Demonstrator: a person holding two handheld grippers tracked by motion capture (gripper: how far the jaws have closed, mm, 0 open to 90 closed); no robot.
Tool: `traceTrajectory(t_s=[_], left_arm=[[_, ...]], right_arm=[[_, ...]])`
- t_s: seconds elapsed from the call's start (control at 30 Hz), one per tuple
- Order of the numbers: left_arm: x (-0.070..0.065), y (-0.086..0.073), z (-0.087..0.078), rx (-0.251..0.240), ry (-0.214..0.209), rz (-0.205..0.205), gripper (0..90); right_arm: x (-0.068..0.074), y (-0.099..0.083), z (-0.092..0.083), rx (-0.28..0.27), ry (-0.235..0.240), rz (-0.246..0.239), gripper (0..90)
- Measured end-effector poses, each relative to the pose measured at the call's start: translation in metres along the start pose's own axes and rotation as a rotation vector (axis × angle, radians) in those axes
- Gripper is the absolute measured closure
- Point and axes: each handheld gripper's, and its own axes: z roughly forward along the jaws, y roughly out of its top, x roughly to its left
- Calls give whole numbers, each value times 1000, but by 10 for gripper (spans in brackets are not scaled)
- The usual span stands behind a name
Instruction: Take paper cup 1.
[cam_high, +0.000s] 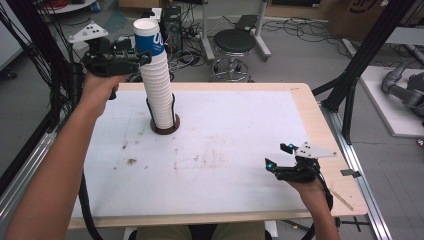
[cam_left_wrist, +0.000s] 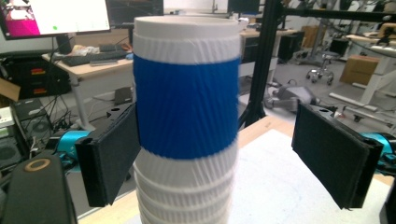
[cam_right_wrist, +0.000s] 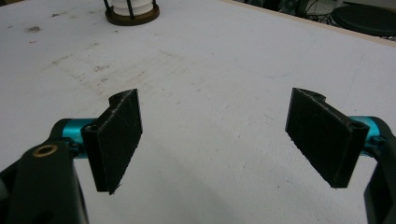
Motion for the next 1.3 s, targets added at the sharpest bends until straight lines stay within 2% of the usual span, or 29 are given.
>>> traceTrajectory(t_s=[0.17,0.27,0.33,0.53,0.67,0.77,0.8,0.97,1.0,1.3], left_arm=[[3,9,9,-2,7,-7,155],[3,13,18,16,6,-1,155],[2,14,26,37,23,1,128],[2,15,39,65,58,-3,132],[-1,15,47,82,82,10,136],[-1,15,48,84,92,12,158],[-1,15,47,82,98,20,226],[2,16,45,86,93,13,232],[2,18,44,79,82,17,234],[-1,34,37,32,75,18,243]], right_arm=[[-1,0,0,-2,1,-3,190],[-1,0,0,-3,4,1,190],[-2,-1,0,-2,6,3,190],[-2,-1,-1,-7,10,3,190],[-2,-1,-2,-10,9,3,190],[-3,-1,-3,-11,10,4,190],[-3,-1,-3,-13,11,6,190],[-2,-1,-3,-12,12,5,190],[-2,-1,-3,-13,11,3,190],[-1,0,-2,-13,13,1,190]])
